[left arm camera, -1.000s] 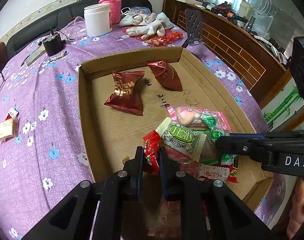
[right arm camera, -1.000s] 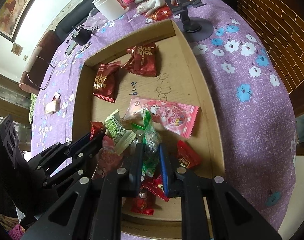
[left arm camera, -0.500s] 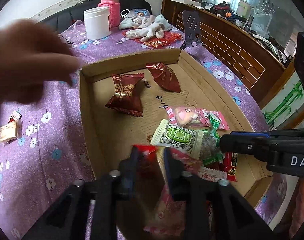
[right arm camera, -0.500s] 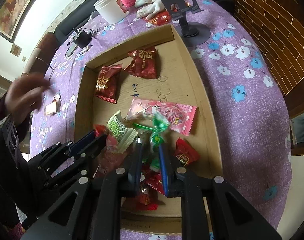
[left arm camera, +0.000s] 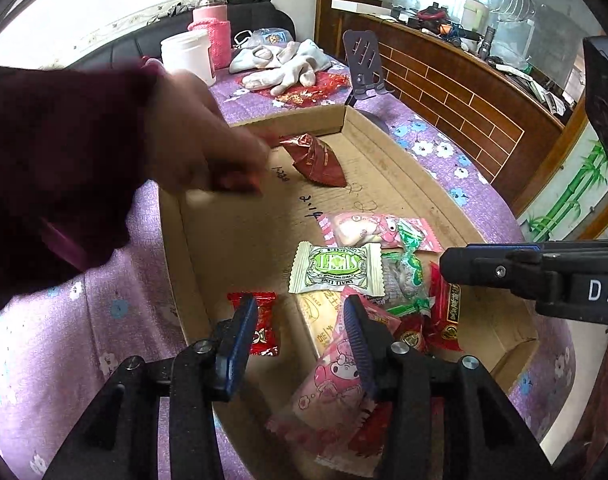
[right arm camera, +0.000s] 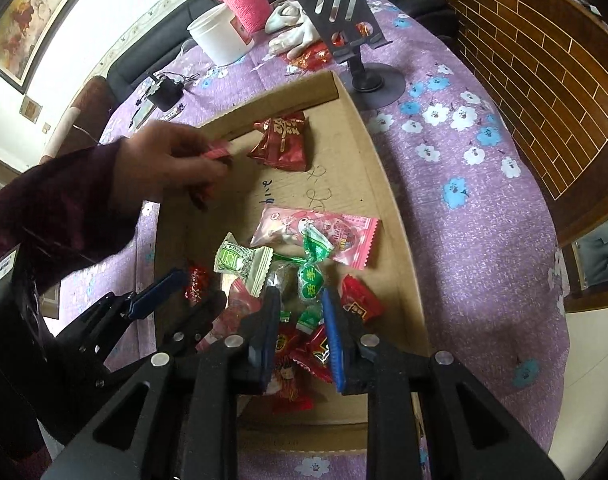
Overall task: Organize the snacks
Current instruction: 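Open both grippers to release the candies into the tray, then grasp the yellow cake packet with the left gripper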
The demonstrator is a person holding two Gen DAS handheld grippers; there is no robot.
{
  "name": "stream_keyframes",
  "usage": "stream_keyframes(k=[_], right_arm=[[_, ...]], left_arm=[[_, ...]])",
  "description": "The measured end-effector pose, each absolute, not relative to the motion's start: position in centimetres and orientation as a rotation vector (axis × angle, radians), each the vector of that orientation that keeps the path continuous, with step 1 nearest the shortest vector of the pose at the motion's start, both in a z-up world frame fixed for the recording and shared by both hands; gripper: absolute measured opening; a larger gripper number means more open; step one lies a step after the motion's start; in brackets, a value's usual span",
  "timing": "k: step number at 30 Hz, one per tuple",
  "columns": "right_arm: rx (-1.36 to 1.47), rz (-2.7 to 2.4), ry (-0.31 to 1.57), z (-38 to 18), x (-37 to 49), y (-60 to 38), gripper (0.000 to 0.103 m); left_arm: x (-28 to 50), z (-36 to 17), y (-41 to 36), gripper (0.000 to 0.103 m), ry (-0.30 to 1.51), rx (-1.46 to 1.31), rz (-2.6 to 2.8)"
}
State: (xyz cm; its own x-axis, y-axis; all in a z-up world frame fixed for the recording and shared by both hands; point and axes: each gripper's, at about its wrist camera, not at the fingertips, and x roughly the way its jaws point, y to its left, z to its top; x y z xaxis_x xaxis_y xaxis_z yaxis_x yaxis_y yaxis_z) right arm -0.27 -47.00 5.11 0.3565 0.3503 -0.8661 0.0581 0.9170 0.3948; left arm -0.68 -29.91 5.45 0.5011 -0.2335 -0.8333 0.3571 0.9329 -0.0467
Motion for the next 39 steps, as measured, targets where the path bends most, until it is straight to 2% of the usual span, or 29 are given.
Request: stream_keyframes(k=[12,14,22,29,39], right_arm=[[0.395,0.210,1.165,6.4,-0.5,-46.7,0.021],[0.394,0.214,1.162,6.5,-0.4,-46.4,0.025],[0.389,0.260,1.163,6.7,0.3,-44.0,0.026],[0.360,0.322,1.171,7.1,1.4,-40.1,0.026],[0.302,0.416,1.211,6.8,1.6,-33.5,0.026]], left_arm=[[-1.4,7.0,-29.3,0.047,0.946,0.153,-0.333],[-1.5,7.3,-29.3,0.047,0.936,0.162,-0.330],[-2.1,8.6,-26.3,0.047,0.905,0.126,-0.288],[-2.2,8.5,-20.2,0.047,0.910,0.041,-0.179],[1.3,7.9,-7.2,0.048,0.937,-0.080,-0.002]])
